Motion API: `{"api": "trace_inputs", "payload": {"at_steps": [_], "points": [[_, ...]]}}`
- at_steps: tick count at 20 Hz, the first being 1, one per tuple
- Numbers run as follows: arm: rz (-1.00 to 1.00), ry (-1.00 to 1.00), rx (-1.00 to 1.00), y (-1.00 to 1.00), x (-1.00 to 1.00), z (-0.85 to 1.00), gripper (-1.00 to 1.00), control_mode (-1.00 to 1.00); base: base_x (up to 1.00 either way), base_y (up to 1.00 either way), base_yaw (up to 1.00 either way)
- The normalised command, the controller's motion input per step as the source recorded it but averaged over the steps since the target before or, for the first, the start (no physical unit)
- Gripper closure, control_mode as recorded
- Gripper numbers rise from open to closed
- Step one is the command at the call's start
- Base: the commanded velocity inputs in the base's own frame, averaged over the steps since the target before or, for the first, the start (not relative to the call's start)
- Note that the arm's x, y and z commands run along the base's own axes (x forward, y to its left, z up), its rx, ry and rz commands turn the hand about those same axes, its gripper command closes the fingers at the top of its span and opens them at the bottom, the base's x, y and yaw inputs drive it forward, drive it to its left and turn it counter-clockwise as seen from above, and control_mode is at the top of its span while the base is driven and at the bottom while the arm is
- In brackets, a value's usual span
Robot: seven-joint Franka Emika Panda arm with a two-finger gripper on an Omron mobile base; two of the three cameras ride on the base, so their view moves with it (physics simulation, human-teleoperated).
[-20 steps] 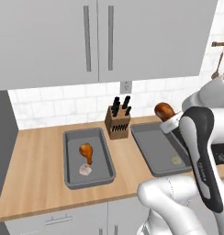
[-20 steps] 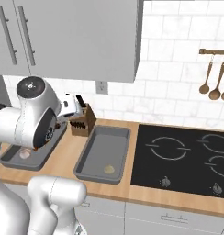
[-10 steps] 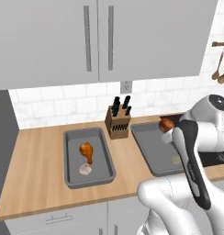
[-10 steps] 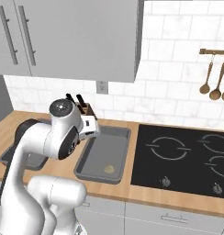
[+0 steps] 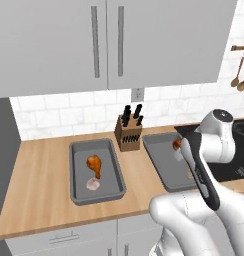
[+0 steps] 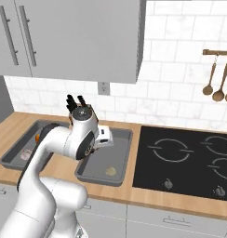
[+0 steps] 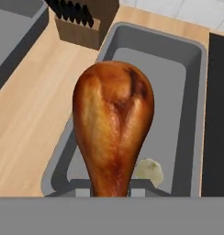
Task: Place one garlic and one chicken drumstick in each tupperware on the nearby counter, to pack two identical lunches.
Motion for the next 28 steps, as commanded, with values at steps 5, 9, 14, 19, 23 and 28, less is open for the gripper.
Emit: {"api": "trace_inputs", "payload": {"at_steps": [5,9,14,19,23,28], "points": [[0.00,0.12,0.00,-0.25,0.36,-0.46,1.00,-1.00,0.00,0.00,0.00],[0.00,0.05,0.00,-0.05,0.46,-0.50,1.00,-1.00,0.00,0.00,0.00],[0.00,0.00,0.01,0.00,0.50,-0.48,1.00,-1.00,0.00,0.00,0.00],[0.00,0.00,0.00,0.00,0.48,-0.47,1.00,-1.00,0.00,0.00,0.00],[0.00,0.00,0.01,-0.02,0.47,-0.36,-1.00,-1.00,0.00,0.00,0.00],[0.00,-0.03,0.06,-0.16,0.05,0.07,-1.00,-1.00,0.00,0.00,0.00]]}}
